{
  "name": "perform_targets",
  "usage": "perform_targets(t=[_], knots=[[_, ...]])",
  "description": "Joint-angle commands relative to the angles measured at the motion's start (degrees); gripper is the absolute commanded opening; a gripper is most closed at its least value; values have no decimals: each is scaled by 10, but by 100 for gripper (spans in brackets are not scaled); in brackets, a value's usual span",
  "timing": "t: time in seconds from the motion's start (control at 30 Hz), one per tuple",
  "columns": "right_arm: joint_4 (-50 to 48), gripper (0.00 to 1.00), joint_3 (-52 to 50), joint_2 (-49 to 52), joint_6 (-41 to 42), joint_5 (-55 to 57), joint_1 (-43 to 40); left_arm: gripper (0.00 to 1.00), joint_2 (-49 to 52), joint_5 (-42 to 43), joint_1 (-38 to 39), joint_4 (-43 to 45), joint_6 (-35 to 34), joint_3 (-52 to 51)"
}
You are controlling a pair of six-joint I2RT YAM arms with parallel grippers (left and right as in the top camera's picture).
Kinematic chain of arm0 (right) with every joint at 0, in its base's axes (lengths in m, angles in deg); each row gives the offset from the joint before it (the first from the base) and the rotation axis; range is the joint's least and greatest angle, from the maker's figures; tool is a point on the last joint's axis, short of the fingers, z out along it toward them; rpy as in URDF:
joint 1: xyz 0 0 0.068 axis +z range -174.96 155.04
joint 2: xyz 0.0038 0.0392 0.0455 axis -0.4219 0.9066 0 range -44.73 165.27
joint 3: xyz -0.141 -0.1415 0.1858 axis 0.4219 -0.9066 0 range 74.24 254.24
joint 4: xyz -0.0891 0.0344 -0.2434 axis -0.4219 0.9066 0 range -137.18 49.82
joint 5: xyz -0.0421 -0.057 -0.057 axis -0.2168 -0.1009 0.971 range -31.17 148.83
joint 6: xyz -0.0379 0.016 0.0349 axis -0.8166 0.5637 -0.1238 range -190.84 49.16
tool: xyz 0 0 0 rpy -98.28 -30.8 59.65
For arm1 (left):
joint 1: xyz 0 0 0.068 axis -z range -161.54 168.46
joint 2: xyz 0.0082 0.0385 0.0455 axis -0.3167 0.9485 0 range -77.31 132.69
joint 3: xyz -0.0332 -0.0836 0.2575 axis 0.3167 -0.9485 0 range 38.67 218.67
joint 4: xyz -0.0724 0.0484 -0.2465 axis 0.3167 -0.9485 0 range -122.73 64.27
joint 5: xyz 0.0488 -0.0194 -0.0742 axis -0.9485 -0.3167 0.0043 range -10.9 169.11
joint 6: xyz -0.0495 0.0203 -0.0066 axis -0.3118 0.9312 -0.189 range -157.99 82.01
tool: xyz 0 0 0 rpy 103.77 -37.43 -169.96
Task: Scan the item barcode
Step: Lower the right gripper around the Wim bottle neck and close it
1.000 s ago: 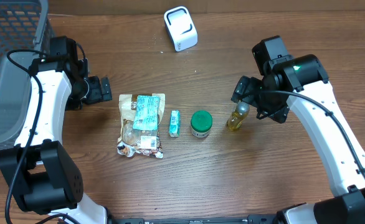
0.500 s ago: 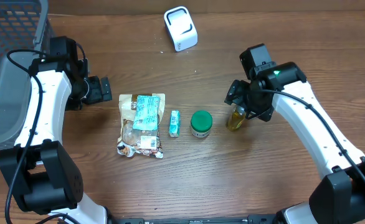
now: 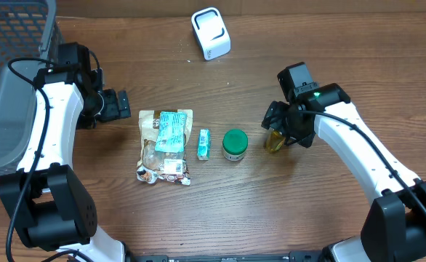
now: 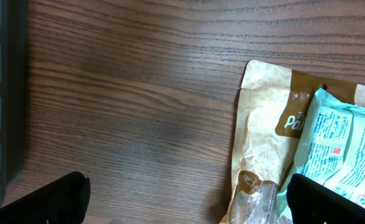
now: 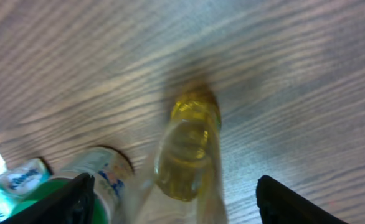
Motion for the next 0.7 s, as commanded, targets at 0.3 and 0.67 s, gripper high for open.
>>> perform_targets(t=[0.3, 0.67], knots=[[-1, 57, -6, 2, 0, 10, 2, 100, 8, 5, -5, 0, 4, 13], [2, 42, -6, 2, -65, 10, 2, 100, 8, 5, -5, 0, 4, 13]])
